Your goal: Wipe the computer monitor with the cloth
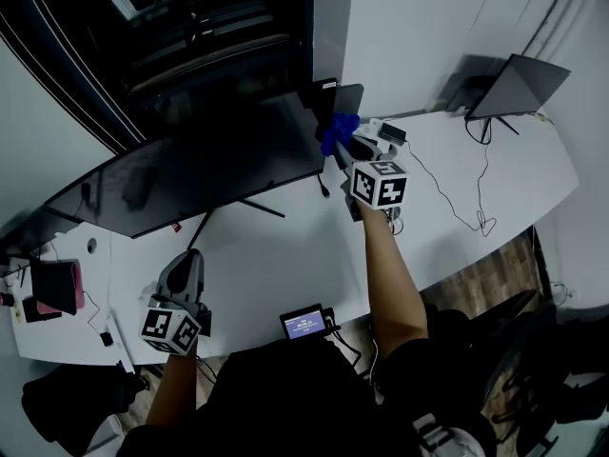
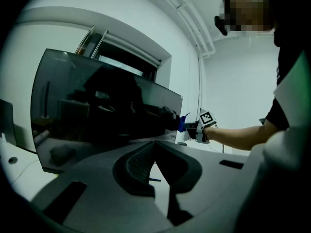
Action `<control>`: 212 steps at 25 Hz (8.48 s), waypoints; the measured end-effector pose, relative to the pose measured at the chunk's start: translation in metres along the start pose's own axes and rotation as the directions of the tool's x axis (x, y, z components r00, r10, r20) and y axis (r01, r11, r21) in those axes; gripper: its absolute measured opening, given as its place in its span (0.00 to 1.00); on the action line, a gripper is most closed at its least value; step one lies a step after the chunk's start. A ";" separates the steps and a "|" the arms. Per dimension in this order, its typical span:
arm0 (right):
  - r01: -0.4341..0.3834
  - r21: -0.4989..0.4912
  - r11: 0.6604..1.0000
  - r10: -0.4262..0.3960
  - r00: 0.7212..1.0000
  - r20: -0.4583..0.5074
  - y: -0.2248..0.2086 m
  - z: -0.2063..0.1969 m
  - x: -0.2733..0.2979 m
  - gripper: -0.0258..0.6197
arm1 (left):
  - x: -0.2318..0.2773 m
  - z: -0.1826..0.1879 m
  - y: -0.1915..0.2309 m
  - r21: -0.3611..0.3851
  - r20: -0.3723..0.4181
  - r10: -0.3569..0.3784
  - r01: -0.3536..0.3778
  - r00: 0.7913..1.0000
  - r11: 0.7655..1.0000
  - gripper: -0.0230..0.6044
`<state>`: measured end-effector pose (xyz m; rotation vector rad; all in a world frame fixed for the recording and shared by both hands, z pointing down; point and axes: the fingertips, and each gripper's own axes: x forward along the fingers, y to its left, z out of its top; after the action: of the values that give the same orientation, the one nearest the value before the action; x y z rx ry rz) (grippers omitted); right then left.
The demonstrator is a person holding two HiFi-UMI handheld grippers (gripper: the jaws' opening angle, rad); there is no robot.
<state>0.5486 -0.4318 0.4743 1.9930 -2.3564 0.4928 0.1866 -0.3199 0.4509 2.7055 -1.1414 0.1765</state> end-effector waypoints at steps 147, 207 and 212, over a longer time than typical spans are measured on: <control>-0.123 0.980 0.158 0.341 0.938 0.063 0.595 -0.266 0.225 0.18 | -0.328 -0.083 0.345 -0.265 0.024 0.317 -0.300 0.948 0.917 0.03; -0.559 0.827 0.053 0.368 0.781 0.504 0.646 0.024 0.162 0.16 | -0.264 0.034 0.333 -0.065 0.215 0.221 -0.212 0.951 0.975 0.03; -0.574 0.819 0.017 0.371 0.764 0.527 0.648 0.036 0.155 0.16 | -0.265 0.035 0.329 -0.064 0.215 0.217 -0.208 0.952 0.976 0.03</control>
<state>-0.0986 -0.5006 0.3257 1.0587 -3.1518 2.5545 -0.2330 -0.3680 0.4123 2.6118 -1.4827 -0.1206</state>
